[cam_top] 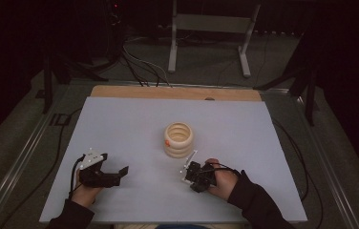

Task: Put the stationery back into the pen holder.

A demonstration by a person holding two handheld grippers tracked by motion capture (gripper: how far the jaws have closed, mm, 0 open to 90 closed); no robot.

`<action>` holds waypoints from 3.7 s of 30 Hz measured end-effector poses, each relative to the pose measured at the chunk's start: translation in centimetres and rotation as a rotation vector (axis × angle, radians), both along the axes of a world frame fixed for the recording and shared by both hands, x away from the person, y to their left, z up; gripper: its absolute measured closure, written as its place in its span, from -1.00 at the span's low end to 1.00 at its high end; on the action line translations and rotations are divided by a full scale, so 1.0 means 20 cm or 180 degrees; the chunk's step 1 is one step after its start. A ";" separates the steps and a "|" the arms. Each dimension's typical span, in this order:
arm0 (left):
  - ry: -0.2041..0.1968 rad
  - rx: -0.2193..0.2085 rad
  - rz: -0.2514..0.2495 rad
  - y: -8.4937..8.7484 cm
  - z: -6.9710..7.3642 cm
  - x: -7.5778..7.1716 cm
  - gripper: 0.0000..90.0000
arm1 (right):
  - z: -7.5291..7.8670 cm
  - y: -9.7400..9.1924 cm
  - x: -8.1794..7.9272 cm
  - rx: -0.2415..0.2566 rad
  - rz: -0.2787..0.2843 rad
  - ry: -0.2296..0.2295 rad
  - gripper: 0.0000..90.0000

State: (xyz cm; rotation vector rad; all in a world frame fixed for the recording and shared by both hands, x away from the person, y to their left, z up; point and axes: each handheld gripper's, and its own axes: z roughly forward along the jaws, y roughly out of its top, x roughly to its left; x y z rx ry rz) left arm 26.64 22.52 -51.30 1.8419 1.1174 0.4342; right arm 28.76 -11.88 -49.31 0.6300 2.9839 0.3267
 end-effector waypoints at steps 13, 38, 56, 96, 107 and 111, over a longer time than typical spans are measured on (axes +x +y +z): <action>0.0025 0.0023 -0.0029 -0.01 -0.01 0.00 -1.00 | 0.04 -0.04 0.03 0.0190 -0.0125 0.0000 0.75; 0.0030 0.0010 -0.0038 -0.01 -0.01 0.00 -1.00 | 0.21 -0.14 0.05 0.0902 -0.0164 -0.0194 0.75; 0.0000 -0.0038 -0.0034 0.00 -0.01 0.01 -1.00 | 0.29 -0.18 0.07 0.1375 -0.0271 -0.0362 0.75; -0.0012 -0.0003 -0.0061 -0.01 0.00 0.00 -1.00 | 0.45 -0.20 0.11 0.2147 -0.0342 -0.0744 0.75; -0.0003 0.0003 -0.0074 -0.01 0.00 0.01 -1.00 | 0.52 -0.18 0.16 0.2294 -0.0384 -0.0881 0.75; -0.0005 0.0001 -0.0071 -0.01 0.00 0.01 -1.00 | 0.54 -0.18 0.18 0.2359 -0.0403 -0.0943 0.75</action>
